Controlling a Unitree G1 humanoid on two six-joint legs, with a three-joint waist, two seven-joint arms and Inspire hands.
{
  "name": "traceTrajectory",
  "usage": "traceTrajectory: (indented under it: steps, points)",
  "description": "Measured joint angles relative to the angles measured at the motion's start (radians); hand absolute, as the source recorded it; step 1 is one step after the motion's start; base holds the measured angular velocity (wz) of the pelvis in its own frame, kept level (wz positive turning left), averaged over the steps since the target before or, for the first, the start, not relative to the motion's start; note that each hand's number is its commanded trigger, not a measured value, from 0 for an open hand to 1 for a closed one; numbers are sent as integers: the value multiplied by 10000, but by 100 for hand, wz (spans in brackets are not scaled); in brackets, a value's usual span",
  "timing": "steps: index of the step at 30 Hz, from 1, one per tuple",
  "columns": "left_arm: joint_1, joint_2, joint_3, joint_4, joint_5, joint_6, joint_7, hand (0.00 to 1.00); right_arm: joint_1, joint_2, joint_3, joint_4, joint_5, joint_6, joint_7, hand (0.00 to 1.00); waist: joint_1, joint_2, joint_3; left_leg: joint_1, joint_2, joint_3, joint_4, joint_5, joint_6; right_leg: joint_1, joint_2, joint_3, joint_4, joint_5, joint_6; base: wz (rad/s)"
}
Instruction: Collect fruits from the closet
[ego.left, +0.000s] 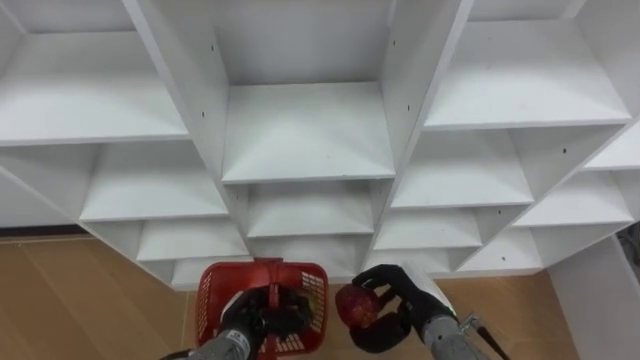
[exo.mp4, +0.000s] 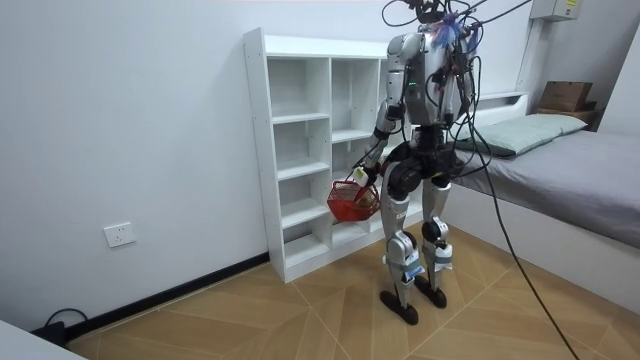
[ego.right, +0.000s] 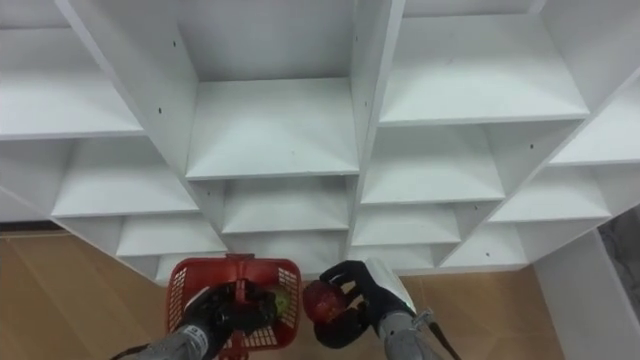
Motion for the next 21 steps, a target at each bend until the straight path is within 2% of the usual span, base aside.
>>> traceTrajectory:
  steps: [5, 10, 21]
  points:
    - [0, -87, -2, -2, -5, 0, -16, 100, -22, 32, -1, 12, 2, 2, 0, 100, 12, 24, -4, -28, -2, -11, 37, 0, 0, -5, -1, -11, 0, 1, -1, 0]
    - [-31, -166, 7, -22, 2, 0, -17, 100, -438, 80, 6, 344, 62, 15, 5, 100, 11, 115, -56, -141, 6, -5, 106, 1, 1, -108, 5, 4, 13, 18, -21, 0]
    - [-47, -216, -115, -24, -3, 0, -134, 100, -596, 96, 182, 537, 70, 77, 241, 100, 12, 106, -46, -158, 7, -8, 79, 0, 0, -133, -1, -2, 11, 18, -20, 0]
